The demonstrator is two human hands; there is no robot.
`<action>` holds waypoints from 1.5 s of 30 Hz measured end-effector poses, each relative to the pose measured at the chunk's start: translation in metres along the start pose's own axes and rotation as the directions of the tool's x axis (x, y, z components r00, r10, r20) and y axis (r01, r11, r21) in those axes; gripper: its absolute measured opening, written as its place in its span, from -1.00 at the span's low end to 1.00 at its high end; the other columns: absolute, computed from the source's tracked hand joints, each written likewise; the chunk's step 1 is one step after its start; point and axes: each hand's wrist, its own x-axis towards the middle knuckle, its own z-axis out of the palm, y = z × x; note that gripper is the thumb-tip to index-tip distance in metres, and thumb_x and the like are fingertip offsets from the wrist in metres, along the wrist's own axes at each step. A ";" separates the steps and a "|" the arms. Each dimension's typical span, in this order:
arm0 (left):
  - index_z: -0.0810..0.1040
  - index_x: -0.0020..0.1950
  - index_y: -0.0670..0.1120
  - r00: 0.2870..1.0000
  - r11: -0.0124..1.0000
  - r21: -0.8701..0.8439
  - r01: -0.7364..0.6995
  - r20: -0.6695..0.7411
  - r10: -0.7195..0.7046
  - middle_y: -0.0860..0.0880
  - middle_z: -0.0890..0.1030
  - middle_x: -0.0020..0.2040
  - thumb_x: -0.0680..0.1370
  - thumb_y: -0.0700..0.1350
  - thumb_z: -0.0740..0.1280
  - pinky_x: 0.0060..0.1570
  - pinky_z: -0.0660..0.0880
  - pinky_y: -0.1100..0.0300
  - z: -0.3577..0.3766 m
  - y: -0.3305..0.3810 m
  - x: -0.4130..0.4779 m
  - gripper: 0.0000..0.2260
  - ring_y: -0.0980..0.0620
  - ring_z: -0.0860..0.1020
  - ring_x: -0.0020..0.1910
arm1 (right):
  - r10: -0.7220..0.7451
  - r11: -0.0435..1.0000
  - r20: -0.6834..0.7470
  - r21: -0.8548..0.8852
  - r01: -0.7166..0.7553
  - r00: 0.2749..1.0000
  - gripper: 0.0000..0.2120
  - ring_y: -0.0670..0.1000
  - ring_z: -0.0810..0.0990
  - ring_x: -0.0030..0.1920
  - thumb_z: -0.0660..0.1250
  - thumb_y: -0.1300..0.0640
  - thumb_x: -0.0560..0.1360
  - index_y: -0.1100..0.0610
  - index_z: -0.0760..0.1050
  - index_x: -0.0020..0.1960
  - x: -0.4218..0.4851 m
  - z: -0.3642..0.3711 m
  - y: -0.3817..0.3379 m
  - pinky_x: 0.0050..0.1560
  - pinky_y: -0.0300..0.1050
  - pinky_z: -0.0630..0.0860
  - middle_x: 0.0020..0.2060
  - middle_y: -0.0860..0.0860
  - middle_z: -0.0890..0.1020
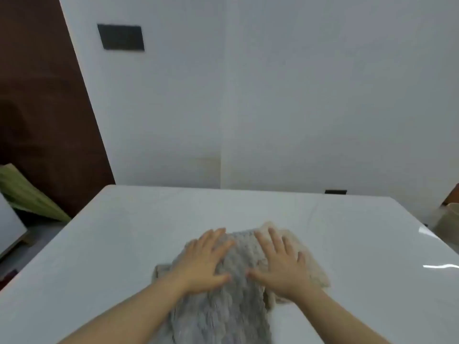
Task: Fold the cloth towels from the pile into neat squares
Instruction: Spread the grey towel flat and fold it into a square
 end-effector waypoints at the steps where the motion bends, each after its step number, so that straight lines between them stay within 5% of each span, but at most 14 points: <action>1: -0.12 0.51 0.19 0.992 0.999 -0.033 0.025 0.121 -0.021 0.05 -0.27 0.53 0.47 0.29 0.16 0.48 -0.12 -0.09 0.010 0.001 -0.002 -0.29 -0.04 -0.23 0.53 | -0.003 1.000 0.093 -0.020 0.005 0.996 -0.18 0.12 -0.26 0.52 0.17 -0.34 0.44 -0.24 -0.30 0.47 -0.001 0.010 0.000 0.43 0.30 -0.12 0.50 -0.09 -0.33; 4: -0.24 0.50 0.20 0.961 0.997 -0.029 0.068 0.272 -0.058 0.06 -0.34 0.52 0.43 0.30 0.26 0.46 -0.18 -0.16 0.039 0.000 -0.003 -0.16 -0.06 -0.30 0.51 | 0.020 0.999 0.213 -0.042 -0.011 0.977 -0.09 0.15 -0.26 0.51 0.25 -0.32 0.38 -0.25 -0.30 0.47 0.002 0.043 0.007 0.41 0.35 -0.09 0.50 -0.10 -0.32; 18: -0.21 0.51 0.17 0.963 0.986 0.021 0.165 0.212 -0.165 0.04 -0.30 0.53 0.53 0.22 0.16 0.45 -0.14 -0.20 0.081 -0.037 0.098 -0.30 -0.11 -0.25 0.52 | 0.049 0.999 0.077 -0.021 -0.047 0.996 -0.14 0.16 -0.18 0.52 0.25 -0.26 0.45 -0.21 -0.29 0.48 0.114 0.085 0.028 0.42 0.29 0.08 0.51 -0.07 -0.27; 27: -0.15 0.51 0.18 0.985 0.987 0.008 0.158 0.072 -0.158 0.05 -0.16 0.54 0.53 0.18 0.21 0.44 -0.06 -0.20 0.081 -0.089 0.198 -0.32 -0.07 -0.16 0.53 | 0.024 1.000 -0.080 0.003 -0.023 0.997 -0.21 0.18 -0.14 0.52 0.20 -0.25 0.47 -0.19 -0.24 0.49 0.215 0.075 0.041 0.41 0.30 0.05 0.52 -0.08 -0.20; 33: -0.14 0.51 0.20 0.975 0.985 0.043 0.167 -0.156 -0.159 0.04 -0.09 0.54 0.50 0.18 0.25 0.44 -0.01 -0.18 0.087 -0.097 0.211 -0.28 -0.06 -0.07 0.53 | 0.023 0.994 -0.300 0.109 0.010 0.954 -0.18 0.10 -0.06 0.52 0.25 -0.24 0.43 -0.11 -0.14 0.52 0.234 0.088 0.048 0.43 0.27 -0.03 0.53 -0.05 -0.08; 38: 0.26 0.41 0.13 0.838 0.977 -0.188 0.098 -0.513 -0.183 0.02 0.28 0.34 0.46 0.21 0.28 0.35 0.16 0.06 0.094 -0.080 0.170 -0.45 0.02 0.25 0.35 | 0.030 0.934 -0.609 0.300 0.195 0.793 -0.28 0.06 0.10 0.49 0.37 -0.13 0.43 0.00 0.15 0.48 0.209 0.102 0.052 0.46 0.11 0.03 0.50 0.04 0.16; 42: 0.38 0.31 0.14 0.913 0.972 -0.233 -0.028 -0.402 -0.071 0.16 0.29 0.22 0.28 0.43 0.00 0.31 0.12 0.14 0.111 -0.073 0.107 -0.31 0.18 0.22 0.22 | 0.070 0.923 -0.692 0.318 0.217 0.718 -0.44 0.07 0.24 0.42 0.22 -0.10 0.44 0.08 0.30 0.39 0.169 0.111 0.051 0.37 -0.01 0.13 0.40 0.04 0.33; 45: 0.46 0.25 0.06 0.913 0.994 -0.107 0.022 -0.404 -0.064 0.09 0.41 0.29 0.40 0.28 0.14 0.31 0.24 0.08 0.134 -0.077 0.082 -0.49 0.05 0.35 0.30 | 0.055 0.931 -0.662 0.304 0.200 0.748 -0.55 0.04 0.23 0.41 0.28 0.02 0.51 0.08 0.33 0.37 0.138 0.122 0.048 0.35 -0.07 0.13 0.39 0.02 0.33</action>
